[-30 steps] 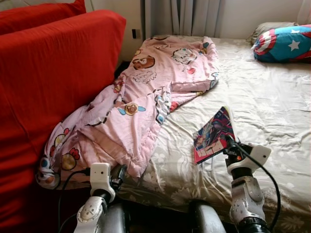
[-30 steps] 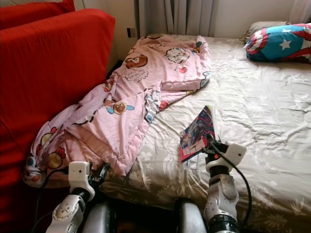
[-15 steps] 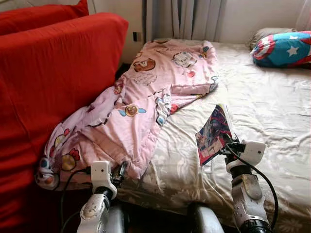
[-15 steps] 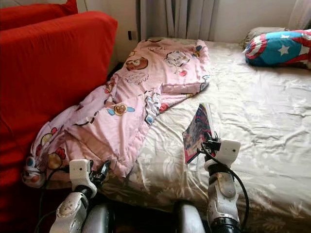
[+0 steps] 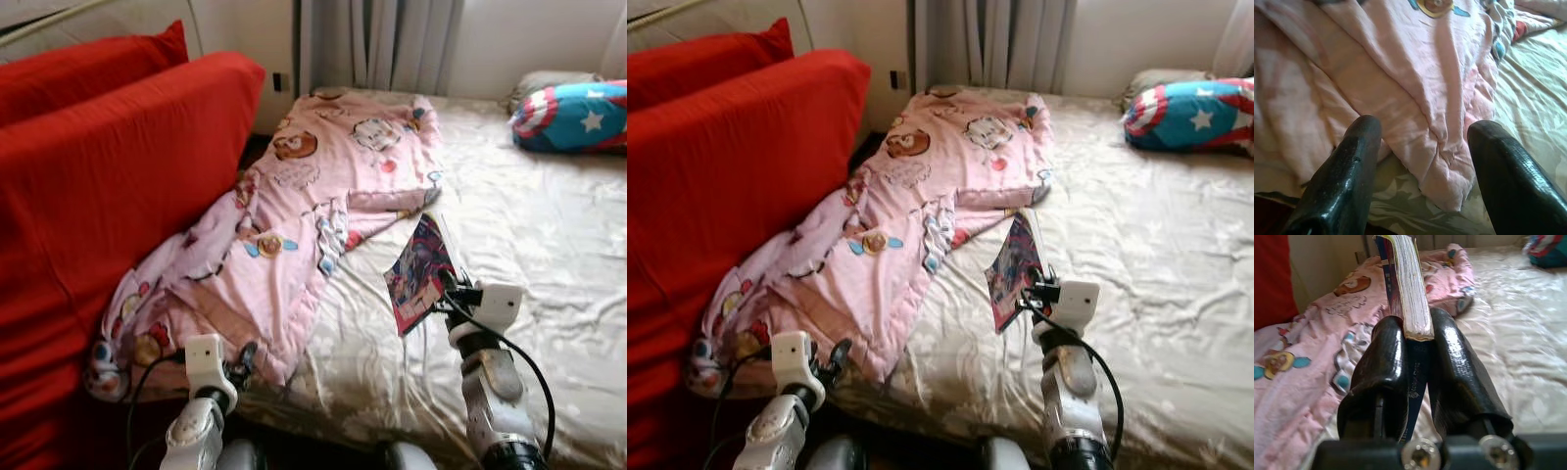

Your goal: Clean up the room

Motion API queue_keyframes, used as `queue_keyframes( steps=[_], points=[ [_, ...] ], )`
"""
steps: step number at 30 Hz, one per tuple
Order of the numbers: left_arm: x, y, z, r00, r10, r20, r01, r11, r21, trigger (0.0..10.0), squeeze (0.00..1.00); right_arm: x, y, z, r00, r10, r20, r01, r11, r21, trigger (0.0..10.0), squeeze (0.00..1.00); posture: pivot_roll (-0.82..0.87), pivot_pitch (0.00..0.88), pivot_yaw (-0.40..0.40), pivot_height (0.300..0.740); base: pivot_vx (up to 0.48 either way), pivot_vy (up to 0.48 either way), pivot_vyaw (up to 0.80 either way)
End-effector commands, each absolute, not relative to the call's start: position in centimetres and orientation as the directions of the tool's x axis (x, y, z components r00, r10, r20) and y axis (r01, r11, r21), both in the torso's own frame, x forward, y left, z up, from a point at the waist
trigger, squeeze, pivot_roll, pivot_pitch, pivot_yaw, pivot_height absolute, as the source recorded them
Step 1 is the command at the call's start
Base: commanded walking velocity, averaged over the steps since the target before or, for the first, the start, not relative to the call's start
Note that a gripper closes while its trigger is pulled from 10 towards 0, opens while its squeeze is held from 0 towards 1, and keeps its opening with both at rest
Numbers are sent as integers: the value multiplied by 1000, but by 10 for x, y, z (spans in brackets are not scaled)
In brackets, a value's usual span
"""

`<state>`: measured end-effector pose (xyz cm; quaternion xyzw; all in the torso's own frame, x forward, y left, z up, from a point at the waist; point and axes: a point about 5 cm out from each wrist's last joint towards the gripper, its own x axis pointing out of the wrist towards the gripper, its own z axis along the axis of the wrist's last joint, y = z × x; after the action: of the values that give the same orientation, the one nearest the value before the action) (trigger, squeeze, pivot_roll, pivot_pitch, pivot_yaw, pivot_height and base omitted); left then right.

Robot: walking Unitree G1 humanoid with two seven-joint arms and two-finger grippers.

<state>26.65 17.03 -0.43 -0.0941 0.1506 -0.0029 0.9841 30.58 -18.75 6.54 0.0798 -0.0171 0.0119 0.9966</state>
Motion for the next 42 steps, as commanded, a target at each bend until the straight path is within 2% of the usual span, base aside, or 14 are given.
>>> queue_keyframes(
  steps=[1, 7, 17, 42],
  points=[
    [263, 170, -9, 950, -27, -312, -34, 982, -188, 10000, 0, 311, -186, 79, 996, 33, 83, -43, 991, 124, 10000, 0, -38, 0, -36, 707, 0, 0, 0],
    [257, 166, -18, 933, -53, -355, -4, 987, -158, 10000, 0, 307, -188, 76, 997, -1, 79, -10, 991, 131, 10000, 0, -52, 0, -44, 707, 0, 0, 0],
    [257, 168, -17, 943, -44, -331, 1, 992, -129, 10000, 0, 301, -194, 67, 996, -83, 30, 78, 989, 128, 10000, 0, -41, 0, -71, 707, 0, 0, 0],
    [258, 163, -15, 953, -53, -298, 14, 991, -129, 10000, 0, 296, -189, 62, 994, -111, -2, 110, 984, 143, 10000, 0, -36, 0, -68, 707, 0, -52, -760]
  ],
)
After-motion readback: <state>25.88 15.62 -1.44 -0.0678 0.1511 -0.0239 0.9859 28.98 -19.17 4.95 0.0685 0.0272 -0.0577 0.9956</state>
